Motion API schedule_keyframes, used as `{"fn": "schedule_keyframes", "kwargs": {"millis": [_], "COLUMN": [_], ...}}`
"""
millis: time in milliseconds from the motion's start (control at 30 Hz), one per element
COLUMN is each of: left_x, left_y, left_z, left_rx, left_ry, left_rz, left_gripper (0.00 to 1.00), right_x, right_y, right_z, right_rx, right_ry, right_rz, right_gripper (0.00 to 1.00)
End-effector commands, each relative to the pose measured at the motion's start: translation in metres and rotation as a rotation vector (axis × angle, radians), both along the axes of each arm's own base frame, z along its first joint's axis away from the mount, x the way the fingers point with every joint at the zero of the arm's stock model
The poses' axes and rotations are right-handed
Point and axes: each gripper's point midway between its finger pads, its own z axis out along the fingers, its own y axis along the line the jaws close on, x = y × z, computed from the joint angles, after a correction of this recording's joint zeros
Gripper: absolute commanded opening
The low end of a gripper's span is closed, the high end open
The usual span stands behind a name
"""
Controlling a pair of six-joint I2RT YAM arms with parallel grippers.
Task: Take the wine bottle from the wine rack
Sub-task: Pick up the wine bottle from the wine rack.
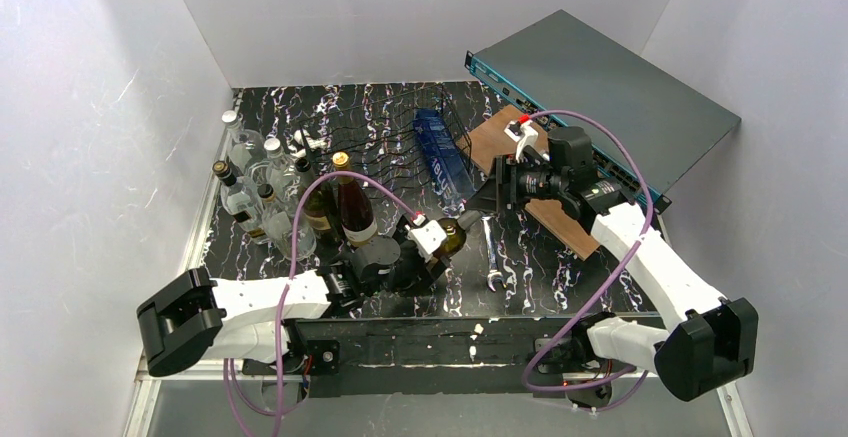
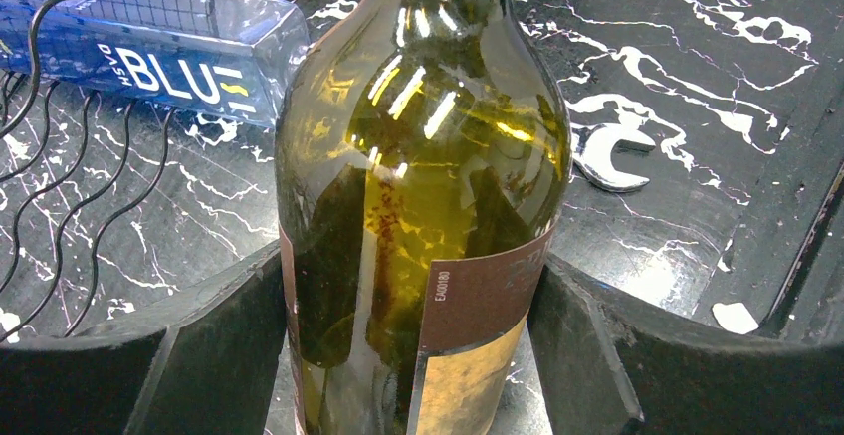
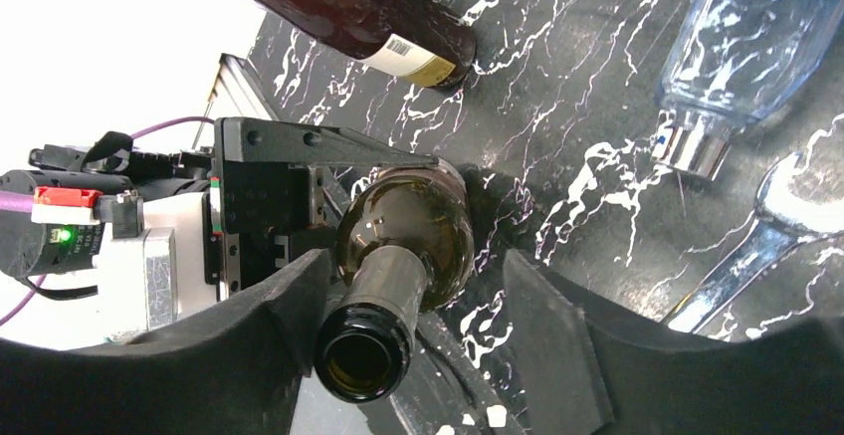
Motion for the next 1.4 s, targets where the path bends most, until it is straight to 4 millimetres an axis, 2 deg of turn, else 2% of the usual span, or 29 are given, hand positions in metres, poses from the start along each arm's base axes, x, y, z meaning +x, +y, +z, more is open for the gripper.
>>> {"fn": "schedule_keyframes", "kwargs": {"millis": [0,167,433,600,700,833,900,933,1000,1100,1200,1367], "left_x": [0.015,0.019,0.023,0.023,0.022,0.018,0.016,0.015,0.014,0.014,0.011,0.007], "left_y": [-0.015,-0.016,-0.020,-0.022,-0.024,-0.027,-0.029,-0.029,-0.027,-0.022,-0.018,-0.009], "left_z": [0.062,0.064,0.066,0.066,0.068,0.071,0.072,0.072,0.071,0.072,0.072,0.070], "left_rx": [-0.178,-0.185,-0.196,-0.199,-0.205,-0.212,-0.216,-0.218,-0.213,-0.202,-0.213,-0.212], "left_ry": [-0.081,-0.076,-0.064,-0.058,-0.058,-0.048,-0.035,-0.025,-0.009,-0.006,0.023,0.047], "left_rz": [0.041,0.066,0.086,0.081,0.069,0.049,0.039,0.038,0.043,0.054,0.067,0.081], "left_gripper": [0.00,0.00,0.00,0.00,0.00,0.00,0.01,0.08,0.30,0.63,0.78,0.89], "right_x": [0.001,-0.002,-0.006,-0.003,-0.001,-0.002,0.000,0.002,0.005,0.011,0.017,0.030], "right_y": [0.008,0.010,0.013,0.014,0.016,0.019,0.019,0.019,0.019,0.020,0.021,0.022], "right_z": [0.015,0.015,0.017,0.018,0.021,0.027,0.032,0.036,0.046,0.059,0.063,0.061], "right_rx": [0.060,0.048,0.039,0.031,0.031,0.037,0.024,0.019,0.022,0.026,0.018,-0.017], "right_ry": [-0.052,-0.070,-0.088,-0.109,-0.127,-0.162,-0.185,-0.201,-0.244,-0.284,-0.301,-0.312], "right_rz": [0.044,0.060,0.085,0.086,0.098,0.142,0.152,0.153,0.155,0.145,0.138,0.126], "right_gripper": [0.67,0.62,0.64,0.56,0.44,0.19,0.12,0.08,0.01,0.01,0.01,0.01]}}
